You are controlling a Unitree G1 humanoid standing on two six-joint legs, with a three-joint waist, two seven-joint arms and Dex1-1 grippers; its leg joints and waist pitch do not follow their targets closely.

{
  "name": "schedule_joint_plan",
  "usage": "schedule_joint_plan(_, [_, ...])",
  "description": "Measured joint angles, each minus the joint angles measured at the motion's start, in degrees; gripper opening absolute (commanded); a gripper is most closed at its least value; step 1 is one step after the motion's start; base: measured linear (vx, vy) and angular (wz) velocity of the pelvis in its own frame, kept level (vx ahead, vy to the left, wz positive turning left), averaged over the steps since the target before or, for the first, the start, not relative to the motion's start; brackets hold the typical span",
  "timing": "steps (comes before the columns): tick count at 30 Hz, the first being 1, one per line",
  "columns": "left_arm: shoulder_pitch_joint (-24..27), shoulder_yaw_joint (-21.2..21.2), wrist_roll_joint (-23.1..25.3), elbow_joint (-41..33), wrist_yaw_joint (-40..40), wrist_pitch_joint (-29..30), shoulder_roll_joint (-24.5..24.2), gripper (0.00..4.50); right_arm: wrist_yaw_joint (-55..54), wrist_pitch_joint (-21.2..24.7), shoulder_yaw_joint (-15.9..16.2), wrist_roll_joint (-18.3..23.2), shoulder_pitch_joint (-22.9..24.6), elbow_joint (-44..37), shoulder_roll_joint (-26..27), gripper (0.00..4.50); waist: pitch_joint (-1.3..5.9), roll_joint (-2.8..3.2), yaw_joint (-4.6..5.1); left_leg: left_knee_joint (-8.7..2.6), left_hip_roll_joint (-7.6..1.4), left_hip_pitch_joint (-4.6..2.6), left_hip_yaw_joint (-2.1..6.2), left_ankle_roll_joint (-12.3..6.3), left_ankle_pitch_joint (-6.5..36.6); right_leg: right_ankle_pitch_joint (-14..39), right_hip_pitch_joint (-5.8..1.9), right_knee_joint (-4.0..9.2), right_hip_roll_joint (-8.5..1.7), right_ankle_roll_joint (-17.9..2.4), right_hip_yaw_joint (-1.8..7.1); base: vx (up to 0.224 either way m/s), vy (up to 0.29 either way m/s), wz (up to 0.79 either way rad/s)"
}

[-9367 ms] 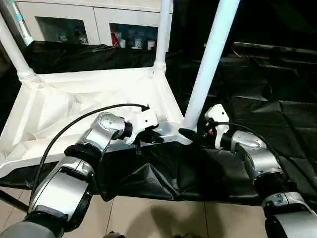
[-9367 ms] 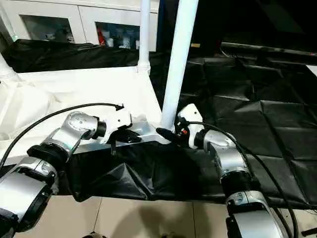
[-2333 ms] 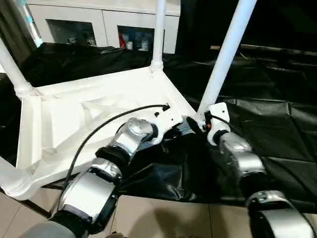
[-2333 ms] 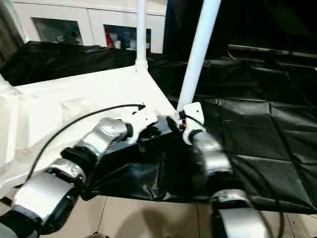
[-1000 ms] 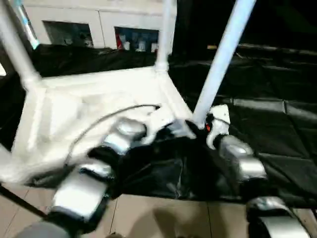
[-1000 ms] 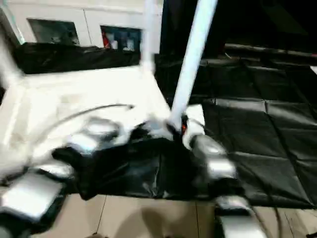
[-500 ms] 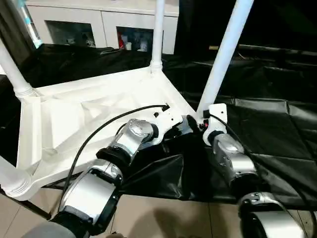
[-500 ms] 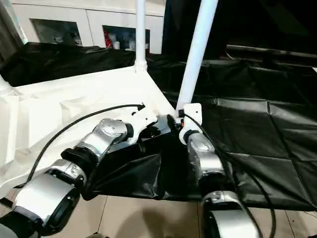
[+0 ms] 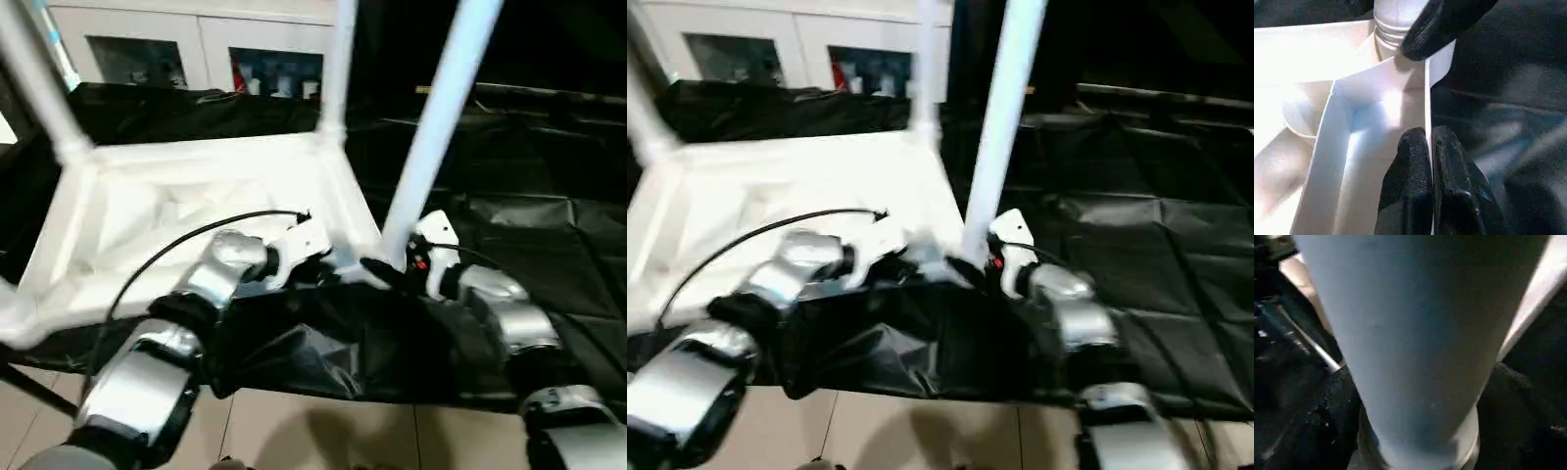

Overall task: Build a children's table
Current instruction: Rotate leg to tighten

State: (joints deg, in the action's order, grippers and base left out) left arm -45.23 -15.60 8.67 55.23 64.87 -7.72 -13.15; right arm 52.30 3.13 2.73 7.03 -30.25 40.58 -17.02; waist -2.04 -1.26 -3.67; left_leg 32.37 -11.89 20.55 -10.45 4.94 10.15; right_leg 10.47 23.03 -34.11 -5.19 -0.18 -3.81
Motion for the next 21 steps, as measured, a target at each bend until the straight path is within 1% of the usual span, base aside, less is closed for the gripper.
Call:
schedule_joint_plan(2, [0.26, 0.04, -0.22, -0.52, 1.42, 0.02, -0.64, 0.0, 2.07, 0.43, 0.01, 0.27, -0.04, 0.0, -0.15, 3.68, -0.04, -0.06, -0.02, 0.02, 0.0, 0.0, -0.1, -0.02, 0.01, 0.0, 0.0, 0.0, -0.05, 0.0, 0.01, 0.0, 0.0, 0.0])
schedule_joint_plan(3, [0.28, 0.05, -0.33, -0.56, 1.97, 0.02, -0.86, 0.0, 2.8, 0.54, 0.02, 0.34, -0.05, 0.0, -0.18, 3.54, -0.05, -0.09, -0.03, 0.02, 0.0, -0.01, -0.12, -0.02, 0.01, 0.0, 0.0, 0.0, -0.05, 0.0, 0.02, 0.0, 0.0, 0.0])
schedule_joint_plan(4, [0.29, 0.05, -0.49, -0.57, 2.41, 0.02, -1.0, 0.0, 3.36, 0.6, 0.06, 0.42, -0.05, 0.0, -0.21, 3.54, -0.05, -0.09, -0.04, 0.01, 0.0, -0.01, -0.12, -0.02, 0.01, 0.0, 0.01, 0.0, -0.05, 0.0, 0.02, 0.0, 0.0, 0.0])
schedule_joint_plan(6, [0.4, 0.09, -0.59, -0.72, 2.73, 0.02, -1.2, 0.0, 4.34, 0.74, 0.23, 0.6, -0.05, -0.04, -0.31, 3.26, -0.06, -0.09, -0.04, -0.02, -0.01, -0.01, -0.12, -0.01, 0.02, 0.0, 0.02, -0.01, -0.05, 0.0, 0.01, 0.0, 0.0, 0.0])
schedule_joint_plan(10, [0.65, 0.09, -0.7, -1.27, 3.06, 0.12, -1.42, 0.0, 5.55, 1.27, 0.93, 1.12, -0.04, -0.63, -0.8, 3.08, -0.08, -0.12, -0.03, -0.03, -0.02, -0.01, -0.14, -0.01, 0.02, 0.02, 0.04, -0.01, -0.04, 0.02, 0.01, 0.0, 0.0, 0.0])
schedule_joint_plan(11, [0.71, 0.08, -0.79, -1.42, 3.08, 0.25, -1.45, 0.0, 5.6, 1.45, 0.97, 1.24, -0.01, -0.76, -0.82, 2.85, -0.08, -0.13, -0.03, -0.03, -0.02, -0.01, -0.15, -0.01, 0.01, 0.02, 0.04, -0.01, -0.04, 0.02, 0.01, 0.0, 0.0, 0.0])
schedule_joint_plan(16, [0.72, 0.08, -0.99, -1.5, 3.07, 0.82, -1.37, 0.0, 5.01, 1.81, 0.84, 1.32, 0.07, -0.89, -0.55, 2.71, -0.08, -0.13, 0.02, -0.03, -0.02, -0.02, -0.27, -0.01, 0.01, 0.02, 0.05, -0.02, -0.04, 0.02, 0.02, 0.0, 0.0, 0.0])
schedule_joint_plan(18, [0.6, 0.26, -0.93, -1.21, 1.21, 1.39, -0.86, 0.0, 0.91, 1.67, -0.26, 1.29, 0.25, -0.49, 1.33, 2.7, -0.08, -0.19, 0.25, -0.03, -0.02, -0.05, -0.34, -0.01, 0.02, 0.01, 0.03, -0.07, -0.04, 0.02, 0.04, 0.0, 0.0, 0.0])
schedule_joint_plan(21, [-0.43, 0.63, 0.63, 0.52, -5.66, 2.67, 1.53, 0.0, -11.02, 1.39, -3.16, 1.18, -0.07, 1.44, 5.47, 2.69, -0.03, -0.38, 0.64, -0.03, 0.0, -0.16, -0.29, 0.01, 0.02, -0.01, -0.06, -0.08, -0.06, 0.01, 0.15, 0.0, 0.0, 0.0])
